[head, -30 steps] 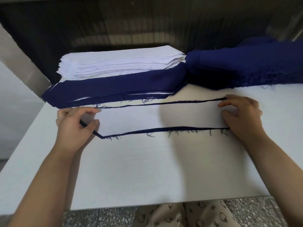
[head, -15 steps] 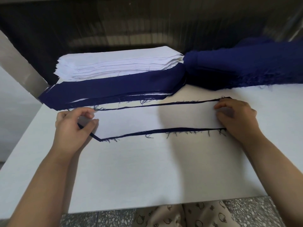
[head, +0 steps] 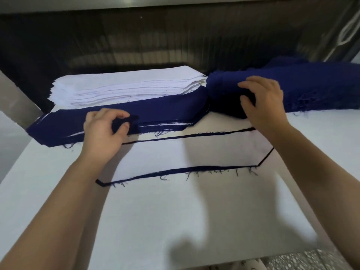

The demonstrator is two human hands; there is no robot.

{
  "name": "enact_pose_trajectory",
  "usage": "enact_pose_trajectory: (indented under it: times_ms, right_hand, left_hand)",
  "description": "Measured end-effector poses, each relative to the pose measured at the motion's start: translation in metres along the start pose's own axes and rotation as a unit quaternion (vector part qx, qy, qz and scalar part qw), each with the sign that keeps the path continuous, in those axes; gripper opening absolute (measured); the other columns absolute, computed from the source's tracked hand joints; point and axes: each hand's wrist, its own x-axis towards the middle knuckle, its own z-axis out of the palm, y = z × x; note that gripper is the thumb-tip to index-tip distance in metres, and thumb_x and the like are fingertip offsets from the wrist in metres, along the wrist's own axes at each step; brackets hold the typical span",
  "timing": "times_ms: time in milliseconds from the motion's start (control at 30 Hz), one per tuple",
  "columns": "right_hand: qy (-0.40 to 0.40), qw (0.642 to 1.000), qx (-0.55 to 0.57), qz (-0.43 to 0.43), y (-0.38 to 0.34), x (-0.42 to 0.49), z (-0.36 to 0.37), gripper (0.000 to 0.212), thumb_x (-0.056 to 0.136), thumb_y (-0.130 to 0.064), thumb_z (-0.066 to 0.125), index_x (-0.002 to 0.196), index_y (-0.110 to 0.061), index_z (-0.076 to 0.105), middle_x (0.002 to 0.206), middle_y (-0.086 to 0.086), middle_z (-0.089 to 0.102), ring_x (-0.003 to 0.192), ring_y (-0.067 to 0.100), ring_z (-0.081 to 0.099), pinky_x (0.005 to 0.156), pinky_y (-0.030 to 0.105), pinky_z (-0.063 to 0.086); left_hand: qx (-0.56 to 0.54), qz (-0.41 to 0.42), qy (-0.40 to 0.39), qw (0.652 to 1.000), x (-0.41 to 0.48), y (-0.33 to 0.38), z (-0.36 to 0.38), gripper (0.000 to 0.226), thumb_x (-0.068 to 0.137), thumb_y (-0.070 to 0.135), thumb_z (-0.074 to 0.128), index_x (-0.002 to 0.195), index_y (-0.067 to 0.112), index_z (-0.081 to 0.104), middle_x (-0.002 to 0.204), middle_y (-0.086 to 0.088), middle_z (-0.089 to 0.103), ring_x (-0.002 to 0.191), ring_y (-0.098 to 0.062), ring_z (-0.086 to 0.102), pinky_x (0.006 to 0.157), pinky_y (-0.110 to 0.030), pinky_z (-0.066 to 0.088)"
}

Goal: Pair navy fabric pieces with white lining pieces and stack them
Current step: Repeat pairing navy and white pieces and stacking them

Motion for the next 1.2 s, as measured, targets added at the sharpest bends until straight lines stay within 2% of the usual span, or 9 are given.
enact_pose_trajectory:
  times_ms: [167,400,533,633,800,967,1067,1133,1200]
  right_hand:
    - [-0.092,0.991,-0.094,0.009,0.002,0.031,0.005,0.044,0.097,-0.028,0.046,0.138,-0.016,0.043,0.147,0.007,0.036,0.134,0.03,0.029,0.107,0.043,0.022]
    - [-0.077,0.994,-0.067,-0.027,0.007,0.042,0.0,0.034,0.098,-0.027,0.044,0.127,-0.012,0.056,0.125,0.01,0.059,0.113,0.033,0.051,0.095,0.045,0.038]
    - [-0.069,0.997,-0.046,-0.006,0.014,0.048,-0.006,0.029,0.1,-0.021,0.039,0.119,-0.008,0.058,0.112,0.014,0.062,0.1,0.032,0.054,0.075,0.035,0.036]
    - [-0.044,0.999,-0.009,0.011,0.02,0.052,-0.008,0.023,0.096,-0.022,0.048,0.105,-0.008,0.063,0.097,0.01,0.063,0.086,0.025,0.054,0.07,0.033,0.036]
    - [-0.012,0.987,0.138,0.082,0.026,0.056,-0.005,0.011,0.085,-0.028,0.066,0.088,-0.018,0.062,0.076,-0.009,0.054,0.069,0.004,0.049,0.057,0.016,0.034]
    - [0.068,0.97,0.215,0.095,0.017,0.05,-0.004,0.014,0.089,-0.027,0.061,0.098,-0.017,0.064,0.081,-0.015,0.056,0.075,-0.005,0.05,0.064,0.003,0.038]
    - [0.11,0.984,0.139,0.027,0.0,0.044,-0.007,0.016,0.09,-0.027,0.06,0.1,-0.016,0.066,0.092,-0.006,0.063,0.091,0.012,0.056,0.081,0.024,0.043]
    - [0.106,0.991,0.077,-0.028,-0.011,0.039,-0.009,0.017,0.091,-0.028,0.057,0.101,-0.017,0.066,0.097,-0.002,0.065,0.097,0.018,0.056,0.088,0.035,0.042]
    - [0.102,0.992,0.028,-0.073,-0.019,0.035,-0.009,0.019,0.092,-0.028,0.055,0.103,-0.017,0.066,0.101,-0.002,0.065,0.101,0.02,0.054,0.09,0.035,0.038]
  left_hand:
    - [-0.027,0.04,-0.02,0.999,0.031,0.043,0.032,0.019,0.091,0.015,0.06,0.109,0.018,0.067,0.109,0.006,0.059,0.116,-0.029,0.042,0.103,-0.043,0.032]
    - [-0.076,0.09,-0.027,0.993,0.055,0.093,0.077,0.018,0.091,0.014,0.058,0.105,0.018,0.068,0.108,0.003,0.064,0.108,-0.022,0.046,0.095,-0.03,0.032]
    - [-0.119,0.132,-0.009,0.984,0.061,0.119,0.093,0.017,0.091,0.009,0.056,0.098,0.016,0.07,0.096,0.013,0.058,0.091,-0.006,0.042,0.08,-0.013,0.031]
    - [-0.13,0.127,-0.016,0.983,0.066,0.13,0.099,0.018,0.091,0.008,0.055,0.098,0.017,0.07,0.096,0.015,0.056,0.092,-0.007,0.043,0.076,-0.004,0.028]
    - [-0.15,0.136,-0.029,0.979,0.063,0.143,0.103,0.019,0.09,0.006,0.056,0.103,0.013,0.068,0.095,0.013,0.057,0.089,-0.001,0.043,0.083,-0.007,0.029]
    - [-0.225,0.115,-0.038,0.967,0.059,0.157,0.103,0.033,0.094,0.008,0.051,0.127,0.011,0.05,0.084,0.007,0.062,0.084,-0.013,0.056,0.073,-0.014,0.039]
    - [-0.274,0.155,-0.02,0.949,0.054,0.167,0.095,0.043,0.099,0.019,0.042,0.141,0.017,0.035,0.085,-0.008,0.066,0.079,-0.018,0.06,0.073,-0.029,0.049]
    - [-0.3,0.172,-0.035,0.938,0.054,0.172,0.088,0.039,0.101,0.026,0.035,0.14,0.027,0.033,0.101,0.003,0.065,0.085,-0.013,0.064,0.078,-0.036,0.052]
    - [-0.322,0.15,-0.066,0.933,0.056,0.173,0.082,0.033,0.1,0.034,0.03,0.128,0.03,0.048,0.109,0.011,0.062,0.091,-0.01,0.064,0.085,-0.034,0.052]
